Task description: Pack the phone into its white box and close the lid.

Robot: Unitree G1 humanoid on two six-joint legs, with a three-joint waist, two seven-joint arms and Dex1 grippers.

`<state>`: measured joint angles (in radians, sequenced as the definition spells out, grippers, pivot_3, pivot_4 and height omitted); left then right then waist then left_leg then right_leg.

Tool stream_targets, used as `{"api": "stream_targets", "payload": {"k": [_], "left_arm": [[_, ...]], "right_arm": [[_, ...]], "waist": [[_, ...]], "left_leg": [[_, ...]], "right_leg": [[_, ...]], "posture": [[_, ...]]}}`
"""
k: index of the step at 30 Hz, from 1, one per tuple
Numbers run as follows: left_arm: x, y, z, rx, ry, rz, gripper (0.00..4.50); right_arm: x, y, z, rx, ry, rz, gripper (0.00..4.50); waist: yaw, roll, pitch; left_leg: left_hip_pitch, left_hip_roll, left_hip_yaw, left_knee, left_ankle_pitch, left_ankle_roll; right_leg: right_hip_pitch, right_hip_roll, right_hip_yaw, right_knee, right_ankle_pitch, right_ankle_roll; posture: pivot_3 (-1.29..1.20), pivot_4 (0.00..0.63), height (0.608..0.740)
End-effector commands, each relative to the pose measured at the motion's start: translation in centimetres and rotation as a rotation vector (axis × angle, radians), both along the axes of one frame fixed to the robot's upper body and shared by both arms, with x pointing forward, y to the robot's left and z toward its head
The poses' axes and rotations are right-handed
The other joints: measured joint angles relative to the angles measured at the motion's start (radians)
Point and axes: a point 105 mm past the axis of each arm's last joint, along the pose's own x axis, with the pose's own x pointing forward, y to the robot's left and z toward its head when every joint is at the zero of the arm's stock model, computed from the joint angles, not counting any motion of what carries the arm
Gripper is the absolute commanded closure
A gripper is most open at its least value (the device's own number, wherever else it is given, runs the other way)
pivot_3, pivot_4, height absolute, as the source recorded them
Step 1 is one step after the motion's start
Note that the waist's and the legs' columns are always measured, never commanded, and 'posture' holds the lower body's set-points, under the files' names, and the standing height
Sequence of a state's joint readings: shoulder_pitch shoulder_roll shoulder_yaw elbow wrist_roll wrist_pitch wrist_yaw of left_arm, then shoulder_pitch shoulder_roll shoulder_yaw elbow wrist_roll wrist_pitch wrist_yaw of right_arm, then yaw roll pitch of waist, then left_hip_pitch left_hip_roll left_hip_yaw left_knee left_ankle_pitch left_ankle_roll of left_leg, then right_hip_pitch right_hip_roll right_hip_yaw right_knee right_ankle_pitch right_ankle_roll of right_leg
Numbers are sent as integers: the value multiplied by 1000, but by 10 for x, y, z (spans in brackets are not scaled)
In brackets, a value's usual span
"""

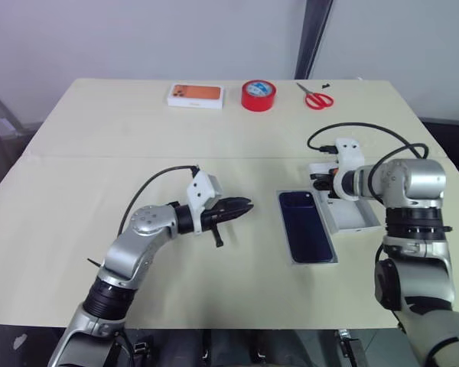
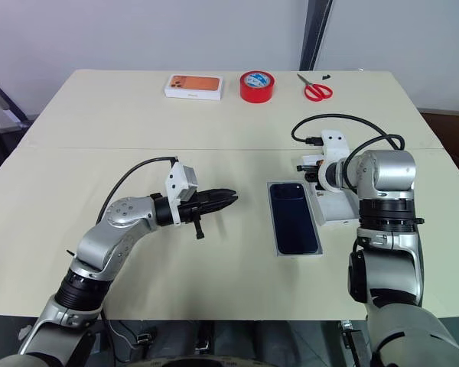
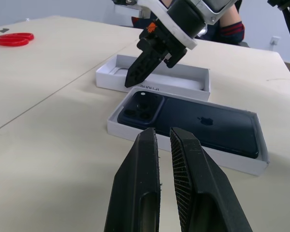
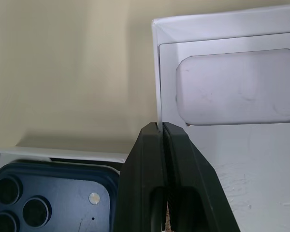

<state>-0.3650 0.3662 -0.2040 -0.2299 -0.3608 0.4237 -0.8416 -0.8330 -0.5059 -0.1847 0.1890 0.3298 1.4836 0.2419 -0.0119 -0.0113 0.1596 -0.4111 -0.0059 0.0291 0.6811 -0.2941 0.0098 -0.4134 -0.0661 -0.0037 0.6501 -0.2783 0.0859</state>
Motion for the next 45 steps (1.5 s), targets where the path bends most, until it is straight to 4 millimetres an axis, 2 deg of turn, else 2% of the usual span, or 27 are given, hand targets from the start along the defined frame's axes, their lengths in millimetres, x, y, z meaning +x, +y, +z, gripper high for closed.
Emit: {"api": "stream_targets", "payload": {"k": [1,6,9,12,14,17,21,24,26,29,30,31,37,41,45], "left_arm": [[7,11,11,-25,-43,55,3993],[29,42,11,-27,-49,215,3993],[43,59,12,-27,-58,296,3993],[49,65,13,-23,-71,318,3993],[52,66,13,-23,-76,326,3993],[54,64,13,-32,-74,331,3993],[51,55,9,-33,-67,305,3993],[45,42,7,-39,-48,252,3993],[40,29,5,-32,-43,208,3993],[30,7,0,-17,-31,123,3993],[26,-1,-1,-9,-29,94,3993],[24,-5,-2,-4,-28,75,3993],[11,-33,1,-22,-11,-29,3993],[2,-48,1,-4,-3,-100,3993],[1,-56,2,-11,4,-110,3993]], "right_arm": [[1,-6,52,43,-147,14,4430],[-12,29,98,344,-248,225,4430],[-22,61,116,568,-258,385,4430],[-30,86,127,746,-225,478,4430],[-40,102,130,810,-229,490,4430],[-49,122,121,875,-209,452,4430],[-63,142,92,945,-181,376,4430],[-73,135,55,914,-104,302,4430],[-73,125,47,881,-84,284,4430],[-70,107,46,793,-78,299,4430],[-68,100,48,756,-79,304,3878],[-68,95,50,732,-78,308,3584],[-73,59,66,340,-98,384,650],[-65,28,74,139,-166,345,650],[-61,8,70,-66,-204,365,650]], "waist": [[0,1,1],[-6,3,2],[-6,3,2],[-5,2,2],[-3,3,2],[1,2,2],[-3,2,2],[4,2,2],[0,2,2],[-1,3,1],[-1,3,1],[-1,3,2],[-1,4,2],[2,4,2],[4,4,2]], "left_leg": [[0,0,0,0,0,0],[0,1,0,-1,0,0],[1,2,0,-1,0,0],[0,2,0,-1,0,0],[0,2,0,-1,0,0],[-2,2,0,-1,0,0],[-7,2,0,2,0,1],[-9,2,0,3,0,1],[-11,1,0,3,0,1],[-10,1,1,4,0,2],[-10,1,1,4,0,2],[-10,1,1,4,0,2],[-11,2,1,3,0,2],[-12,3,1,3,0,2],[-12,2,1,4,0,2]], "right_leg": [[0,0,0,0,0,0],[-1,1,0,0,0,0],[-1,1,0,1,0,0],[-1,1,0,1,0,0],[-1,1,0,1,0,0],[-1,1,-1,0,0,0],[-4,1,0,0,2,3],[-6,1,-1,0,2,4],[-7,1,0,0,2,4],[-7,1,0,-1,2,4],[-7,1,0,-1,2,4],[-7,1,0,-1,2,4],[-9,2,0,0,2,4],[-9,3,0,-1,2,4],[-10,3,0,-1,2,4]], "posture": [[0,150,725],[0,150,725],[0,150,725],[0,150,725],[0,150,725],[0,150,725],[0,150,725],[0,150,725],[0,150,725],[0,150,725],[0,150,725],[0,150,725],[0,150,725],[0,150,725],[0,150,725]]}}
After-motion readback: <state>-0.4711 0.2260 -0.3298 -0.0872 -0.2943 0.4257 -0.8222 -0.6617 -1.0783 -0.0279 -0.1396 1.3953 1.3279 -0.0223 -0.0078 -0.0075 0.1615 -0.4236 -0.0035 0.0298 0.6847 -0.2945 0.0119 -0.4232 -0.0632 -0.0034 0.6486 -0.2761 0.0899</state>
